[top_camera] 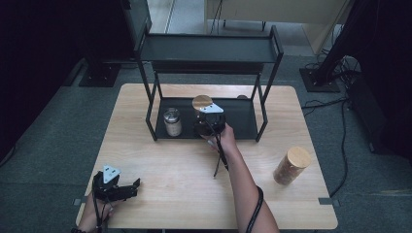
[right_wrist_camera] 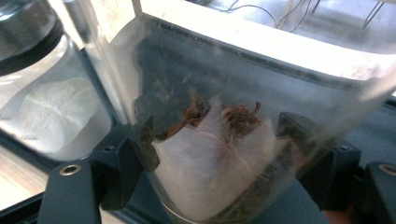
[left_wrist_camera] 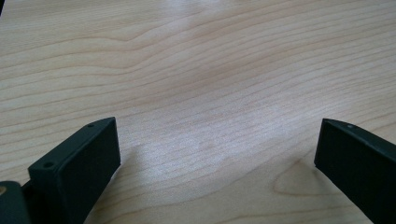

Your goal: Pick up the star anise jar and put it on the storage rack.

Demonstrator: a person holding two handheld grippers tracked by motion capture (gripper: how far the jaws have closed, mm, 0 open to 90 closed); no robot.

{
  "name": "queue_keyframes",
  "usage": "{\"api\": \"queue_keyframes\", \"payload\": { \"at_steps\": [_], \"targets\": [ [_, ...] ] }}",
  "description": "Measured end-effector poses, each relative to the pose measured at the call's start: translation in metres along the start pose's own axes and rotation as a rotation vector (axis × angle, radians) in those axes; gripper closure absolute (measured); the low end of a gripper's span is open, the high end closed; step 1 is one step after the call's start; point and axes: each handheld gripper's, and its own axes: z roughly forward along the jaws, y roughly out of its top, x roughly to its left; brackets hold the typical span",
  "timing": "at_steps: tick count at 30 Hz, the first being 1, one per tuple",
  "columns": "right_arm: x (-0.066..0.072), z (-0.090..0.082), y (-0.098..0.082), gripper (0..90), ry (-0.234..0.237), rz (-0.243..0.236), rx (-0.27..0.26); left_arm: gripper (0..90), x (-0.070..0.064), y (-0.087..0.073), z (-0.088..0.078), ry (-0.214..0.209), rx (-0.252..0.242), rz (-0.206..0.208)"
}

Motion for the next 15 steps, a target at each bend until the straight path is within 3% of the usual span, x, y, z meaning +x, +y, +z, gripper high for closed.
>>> {"api": "queue_keyframes", "payload": {
  "at_steps": [7, 12, 15],
  "targets": [
    [-0.0013, 0.0034, -0.0019, 25.1, 0.03, 0.042, -0.025, 0.5, -0.0001, 0.0, 0.0001, 0.0, 0.001, 0.002],
    [0.0069, 0.0042, -0.002, 24.8, 0.034, 0.007, -0.024, 0.5, -0.0005, 0.0, 0.0002, 0.003, 0.0, 0.003],
    [0.0077, 0.0035, -0.001, 23.4, 0.052, 0.037, -0.036, 0.5, -0.0007, -0.0001, 0.0, 0.006, -0.002, 0.003]
  ]
}}
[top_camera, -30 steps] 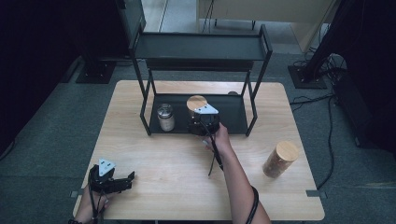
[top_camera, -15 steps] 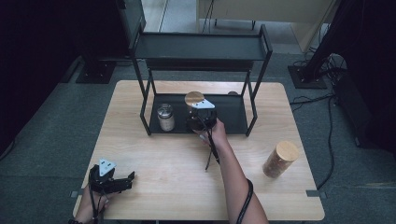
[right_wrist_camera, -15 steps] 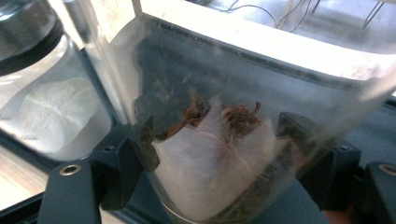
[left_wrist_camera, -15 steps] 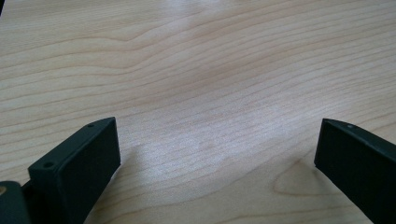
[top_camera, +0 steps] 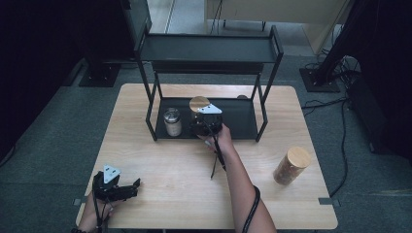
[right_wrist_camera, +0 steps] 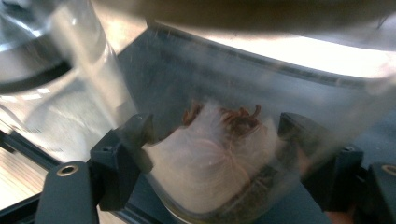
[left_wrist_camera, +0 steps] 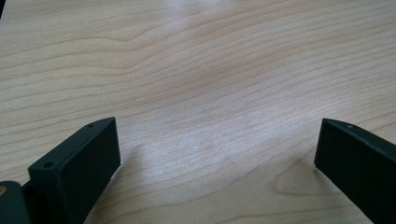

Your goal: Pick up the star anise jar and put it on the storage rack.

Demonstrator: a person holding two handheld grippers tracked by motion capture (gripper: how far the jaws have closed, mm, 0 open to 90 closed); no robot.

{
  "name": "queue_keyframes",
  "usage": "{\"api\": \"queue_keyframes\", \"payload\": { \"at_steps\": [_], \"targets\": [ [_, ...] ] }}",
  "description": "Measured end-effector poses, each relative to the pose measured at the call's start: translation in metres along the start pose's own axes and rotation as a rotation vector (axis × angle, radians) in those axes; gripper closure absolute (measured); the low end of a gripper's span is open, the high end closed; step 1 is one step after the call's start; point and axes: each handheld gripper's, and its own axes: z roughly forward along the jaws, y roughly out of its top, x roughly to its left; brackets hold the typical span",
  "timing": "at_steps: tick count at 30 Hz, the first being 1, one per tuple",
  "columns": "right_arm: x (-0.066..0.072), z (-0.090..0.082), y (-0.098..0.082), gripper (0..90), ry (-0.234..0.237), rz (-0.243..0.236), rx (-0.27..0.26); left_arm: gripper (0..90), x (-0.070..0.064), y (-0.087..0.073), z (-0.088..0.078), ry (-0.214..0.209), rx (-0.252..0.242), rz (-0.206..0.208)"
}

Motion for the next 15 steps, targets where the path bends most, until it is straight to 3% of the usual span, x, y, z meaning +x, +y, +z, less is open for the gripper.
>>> {"api": "queue_keyframes", "payload": {
  "at_steps": [7, 12, 15],
  "targets": [
    [-0.003, -0.01, 0.002, 10.1, 0.073, 0.041, -0.023, 0.5, 0.0, 0.0, 0.0, 0.0, 0.001, 0.002],
    [-0.002, -0.018, -0.001, 0.2, 0.081, 0.028, -0.023, 0.5, -0.001, 0.0, 0.0, 0.003, 0.002, 0.006],
    [-0.002, -0.023, -0.005, 0.0, 0.066, 0.03, -0.023, 0.5, -0.001, 0.0, 0.0, 0.003, 0.003, 0.007]
  ]
}}
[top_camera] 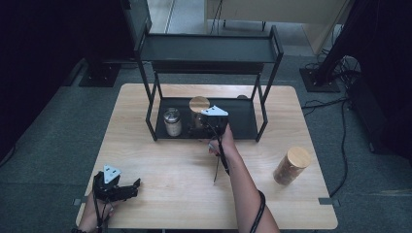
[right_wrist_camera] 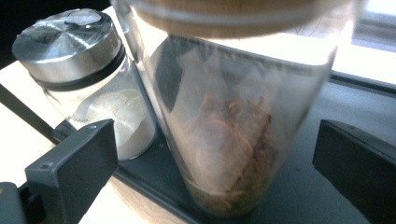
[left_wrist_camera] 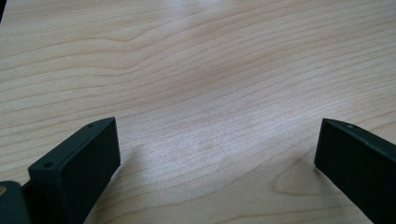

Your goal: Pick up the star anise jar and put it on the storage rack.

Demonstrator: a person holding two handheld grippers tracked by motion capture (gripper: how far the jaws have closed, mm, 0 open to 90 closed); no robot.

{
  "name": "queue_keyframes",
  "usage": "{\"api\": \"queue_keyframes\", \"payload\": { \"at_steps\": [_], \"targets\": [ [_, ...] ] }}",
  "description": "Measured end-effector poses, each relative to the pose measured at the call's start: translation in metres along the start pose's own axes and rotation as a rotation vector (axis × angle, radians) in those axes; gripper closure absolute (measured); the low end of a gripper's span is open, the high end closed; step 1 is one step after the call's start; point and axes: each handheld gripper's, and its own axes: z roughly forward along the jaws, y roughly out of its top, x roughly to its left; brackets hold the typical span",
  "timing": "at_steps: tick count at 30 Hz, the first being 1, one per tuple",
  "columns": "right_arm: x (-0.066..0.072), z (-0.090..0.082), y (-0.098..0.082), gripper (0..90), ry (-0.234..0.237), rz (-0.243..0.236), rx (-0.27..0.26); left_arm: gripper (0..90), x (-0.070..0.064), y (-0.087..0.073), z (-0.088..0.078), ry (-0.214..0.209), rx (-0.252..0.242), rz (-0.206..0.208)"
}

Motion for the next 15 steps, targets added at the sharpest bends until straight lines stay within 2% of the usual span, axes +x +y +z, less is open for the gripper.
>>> {"api": "queue_keyframes", "payload": {
  "at_steps": [8, 15],
  "targets": [
    [-0.002, -0.01, -0.013, 0.0, 0.009, 0.001, 0.002, 0.5, 0.0, 0.0, 0.0, 0.0, 0.005, 0.006],
    [-0.005, -0.018, -0.026, 0.0, -0.004, 0.004, 0.008, 0.5, 0.0, 0.0, 0.0, 0.001, 0.006, 0.009]
  ]
}}
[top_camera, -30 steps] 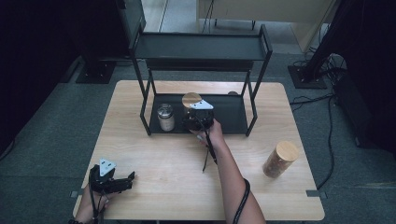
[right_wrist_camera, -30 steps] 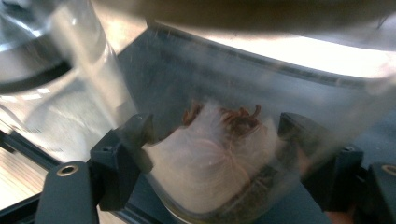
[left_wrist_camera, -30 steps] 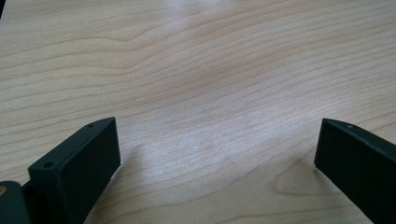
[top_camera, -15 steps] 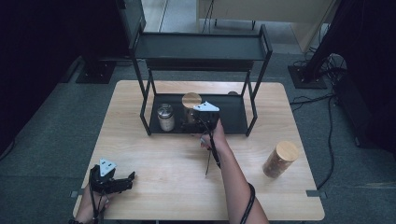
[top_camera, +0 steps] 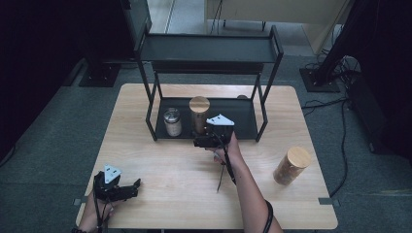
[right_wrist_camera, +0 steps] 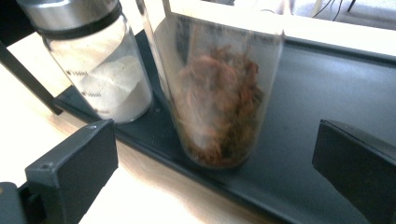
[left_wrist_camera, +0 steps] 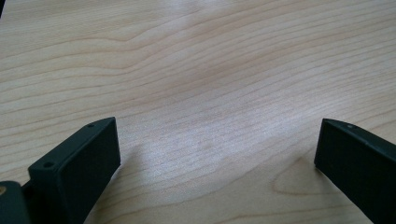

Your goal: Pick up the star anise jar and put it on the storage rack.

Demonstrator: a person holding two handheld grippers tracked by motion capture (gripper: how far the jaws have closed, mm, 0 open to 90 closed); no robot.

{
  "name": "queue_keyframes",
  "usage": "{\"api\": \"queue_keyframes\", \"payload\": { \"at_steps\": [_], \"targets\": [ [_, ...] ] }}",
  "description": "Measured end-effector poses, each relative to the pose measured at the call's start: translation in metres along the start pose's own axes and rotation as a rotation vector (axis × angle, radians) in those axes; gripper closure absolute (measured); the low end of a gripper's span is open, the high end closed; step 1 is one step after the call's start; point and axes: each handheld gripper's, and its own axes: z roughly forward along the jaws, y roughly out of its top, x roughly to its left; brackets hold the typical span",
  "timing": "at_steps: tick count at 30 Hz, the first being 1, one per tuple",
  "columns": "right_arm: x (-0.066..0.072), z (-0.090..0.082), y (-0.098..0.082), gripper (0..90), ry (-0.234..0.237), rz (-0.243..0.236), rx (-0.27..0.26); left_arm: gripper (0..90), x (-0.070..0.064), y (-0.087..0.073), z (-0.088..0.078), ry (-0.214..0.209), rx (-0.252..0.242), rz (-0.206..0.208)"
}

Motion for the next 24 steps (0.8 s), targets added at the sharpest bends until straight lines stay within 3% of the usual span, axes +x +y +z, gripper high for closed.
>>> {"api": "queue_keyframes", "payload": {
  "at_steps": [8, 24],
  "targets": [
    [-0.003, -0.01, -0.014, 0.0, -0.018, -0.013, 0.0, 0.5, 0.001, 0.0, 0.0, -0.006, -0.002, -0.008],
    [-0.011, -0.021, -0.046, 0.1, -0.04, 0.004, 0.04, 0.5, 0.001, 0.0, 0.0, -0.006, 0.002, 0.001]
  ]
}}
